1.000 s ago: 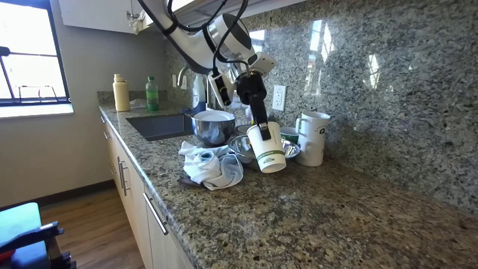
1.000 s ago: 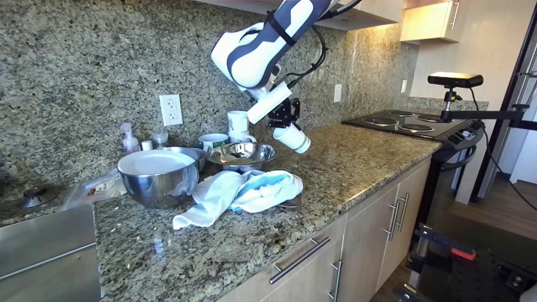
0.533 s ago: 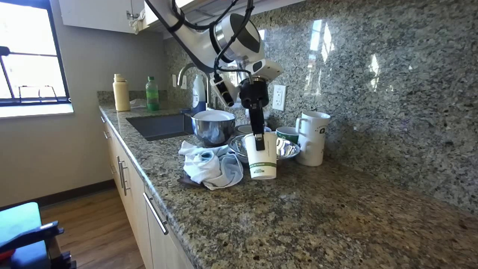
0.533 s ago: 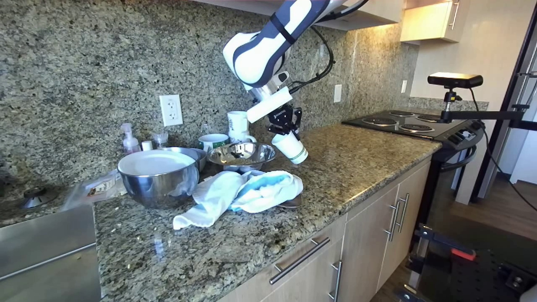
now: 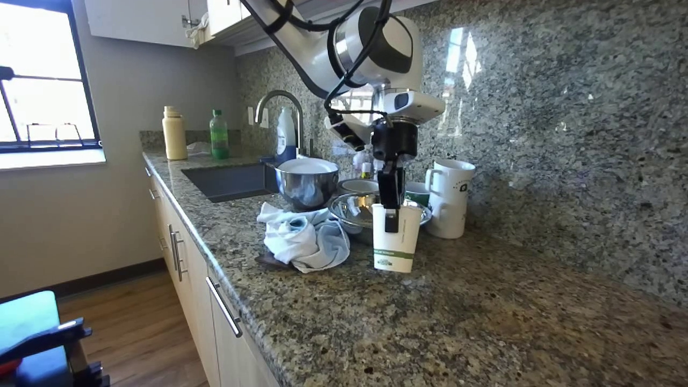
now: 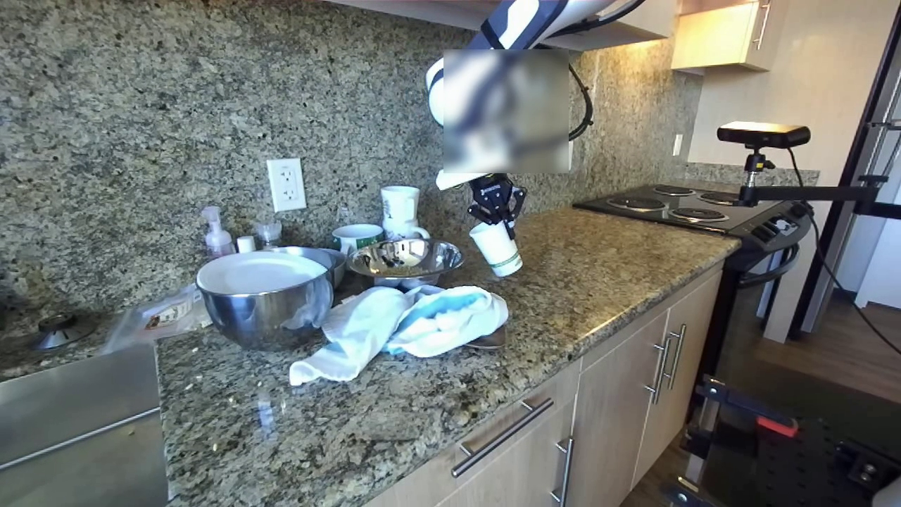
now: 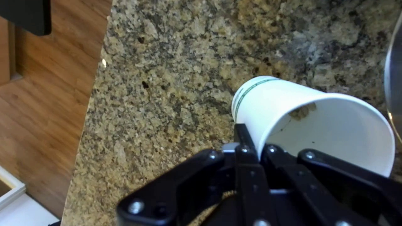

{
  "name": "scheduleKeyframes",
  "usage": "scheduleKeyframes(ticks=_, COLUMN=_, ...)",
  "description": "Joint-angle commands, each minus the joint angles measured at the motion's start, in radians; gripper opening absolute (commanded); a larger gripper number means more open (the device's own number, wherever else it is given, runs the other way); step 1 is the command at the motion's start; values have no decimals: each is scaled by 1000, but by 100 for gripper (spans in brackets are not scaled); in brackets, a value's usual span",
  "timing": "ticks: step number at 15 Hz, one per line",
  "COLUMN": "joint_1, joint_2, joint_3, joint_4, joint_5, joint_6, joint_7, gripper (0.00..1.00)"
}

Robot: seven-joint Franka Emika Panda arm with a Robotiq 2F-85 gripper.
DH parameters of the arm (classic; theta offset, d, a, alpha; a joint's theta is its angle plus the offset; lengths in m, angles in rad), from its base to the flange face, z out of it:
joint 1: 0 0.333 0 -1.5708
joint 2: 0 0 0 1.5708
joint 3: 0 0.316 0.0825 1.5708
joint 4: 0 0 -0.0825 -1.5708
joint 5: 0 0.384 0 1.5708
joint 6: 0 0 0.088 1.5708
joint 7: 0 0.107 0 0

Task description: Pour the contents of the cup into the silver bowl

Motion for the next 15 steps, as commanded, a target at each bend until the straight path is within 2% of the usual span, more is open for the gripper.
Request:
scheduleKeyframes(ticks=1, joint_1=-29, joint_2=-77, joint_3=-7, joint_4=-109, joint_5=90, joint_6=124, joint_7=-24, gripper=0)
scheduleKeyframes(ticks=8, joint_1=-46, joint_2=-81, joint_3=-14, joint_4=-188, joint_5=200, joint_6=335, joint_7=-73, gripper=0)
scheduleKeyframes(ticks=15, joint_1=-59, joint_2=-68, joint_3=-13, joint_4=-213, joint_5=286, joint_6=413, joint_7=-83, gripper=0)
